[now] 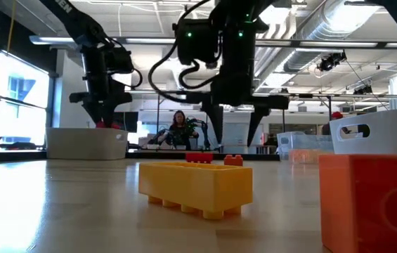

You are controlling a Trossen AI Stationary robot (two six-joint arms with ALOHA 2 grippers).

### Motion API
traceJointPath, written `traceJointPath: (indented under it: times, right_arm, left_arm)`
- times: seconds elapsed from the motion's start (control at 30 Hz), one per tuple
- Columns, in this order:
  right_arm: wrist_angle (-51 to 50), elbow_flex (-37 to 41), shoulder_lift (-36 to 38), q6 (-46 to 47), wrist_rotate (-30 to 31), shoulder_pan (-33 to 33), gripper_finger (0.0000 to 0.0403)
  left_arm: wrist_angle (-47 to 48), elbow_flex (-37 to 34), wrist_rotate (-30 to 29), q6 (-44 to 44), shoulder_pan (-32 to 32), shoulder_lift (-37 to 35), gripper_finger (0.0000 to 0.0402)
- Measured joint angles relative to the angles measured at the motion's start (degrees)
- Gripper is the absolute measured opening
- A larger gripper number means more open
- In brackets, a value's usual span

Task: Sort & place blocks by color
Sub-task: Put the red game piece into the gray bin

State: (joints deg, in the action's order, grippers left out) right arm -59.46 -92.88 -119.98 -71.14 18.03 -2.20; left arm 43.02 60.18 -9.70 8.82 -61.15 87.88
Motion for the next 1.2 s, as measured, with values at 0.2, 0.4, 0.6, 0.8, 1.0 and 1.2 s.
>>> traceJointPath:
  times: [0.2, 0.4, 0.6, 0.8, 1.0, 1.2]
  right_arm:
    - [0.2, 0.0, -1.3, -1.3, 0.2, 0.0, 0.0253]
    - [1.1, 0.0, -1.3, -0.8, -2.9, 0.0, 0.0241]
    - [1.5, 0.0, -2.8, -0.9, -3.4, 0.1, 0.0238]
    - [1.8, 0.0, -4.0, 1.7, -2.4, 0.0, 0.0238]
    - [2.5, 0.0, -4.1, 2.1, -2.3, 0.0, 0.0238]
    - [2.4, 0.0, -4.1, 2.1, -3.3, 0.0, 0.0238]
  left_arm:
    - [0.0, 0.0, -0.6, 0.0, -0.4, 0.0, 0.012]
    - [0.1, 0.0, 0.1, 0.0, -0.4, 0.0, 0.012]
    - [0.1, 0.0, 0.2, 0.0, -0.4, 0.0, 0.012]
    - [0.1, 0.0, 0.2, -0.3, -0.6, 0.0, 0.012]
    - [0.2, 0.0, 0.3, -2.0, -0.6, 1.9, 0.0124]
    - [0.3, 0.0, 0.5, -2.0, -0.6, 4.6, 0.0158]
